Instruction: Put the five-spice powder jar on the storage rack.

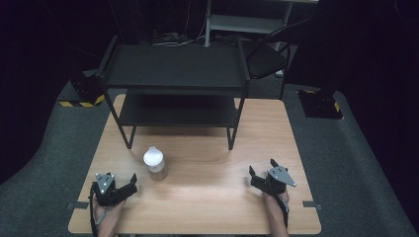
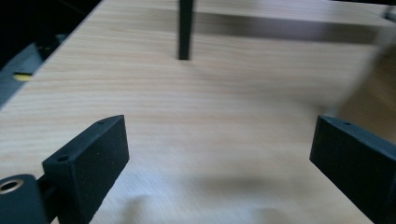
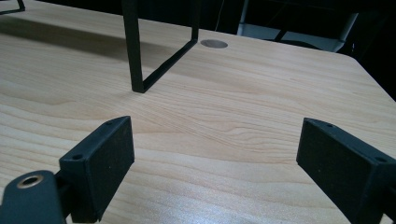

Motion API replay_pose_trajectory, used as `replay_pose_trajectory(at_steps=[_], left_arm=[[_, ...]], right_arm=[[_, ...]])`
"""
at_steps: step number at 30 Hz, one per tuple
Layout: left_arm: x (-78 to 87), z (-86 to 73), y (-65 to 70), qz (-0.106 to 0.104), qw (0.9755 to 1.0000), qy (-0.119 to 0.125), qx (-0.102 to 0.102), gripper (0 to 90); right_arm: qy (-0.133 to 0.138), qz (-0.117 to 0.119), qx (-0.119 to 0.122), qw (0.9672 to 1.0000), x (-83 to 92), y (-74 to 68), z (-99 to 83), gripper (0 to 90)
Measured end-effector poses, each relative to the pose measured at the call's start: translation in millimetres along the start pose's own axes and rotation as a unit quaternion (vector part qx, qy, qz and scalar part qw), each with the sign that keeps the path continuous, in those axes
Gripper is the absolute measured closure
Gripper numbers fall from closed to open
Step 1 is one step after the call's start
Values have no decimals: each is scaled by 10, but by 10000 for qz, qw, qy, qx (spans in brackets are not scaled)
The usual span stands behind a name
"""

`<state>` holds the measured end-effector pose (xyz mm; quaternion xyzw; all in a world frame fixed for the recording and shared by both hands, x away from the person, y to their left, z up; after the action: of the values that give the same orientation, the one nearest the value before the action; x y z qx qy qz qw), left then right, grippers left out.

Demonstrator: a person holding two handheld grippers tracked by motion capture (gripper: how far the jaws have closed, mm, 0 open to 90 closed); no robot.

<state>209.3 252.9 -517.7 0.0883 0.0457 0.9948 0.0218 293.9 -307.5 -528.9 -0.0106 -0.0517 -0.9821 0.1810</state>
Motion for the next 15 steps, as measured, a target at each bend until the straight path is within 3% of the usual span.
replay_pose_trajectory(at_steps=[4,7,11,15], left_arm=[[112,2,62,-413,9991,72,-56,48],[126,18,141,-759,9969,163,-146,48],[63,49,257,-1117,9933,230,-201,48],[-45,73,375,-1334,9901,256,-345,48]], right_arm=[[3,1,1,10000,1,0,0,105],[5,-1,-4,10000,2,0,0,105],[11,-6,-21,10000,6,1,0,105],[14,-6,-33,10000,7,3,-1,105]])
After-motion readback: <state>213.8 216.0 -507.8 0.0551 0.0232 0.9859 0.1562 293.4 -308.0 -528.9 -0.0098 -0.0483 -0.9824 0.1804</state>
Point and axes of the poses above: each handheld gripper's, and its own axes: x roughly backward along the jaws, z roughly out of its top, y roughly to its right, the point moved 4 cm from there along -x, roughly forward along the jaws, and after that the axes turned 15 degrees about y, right-handed, at the moved point
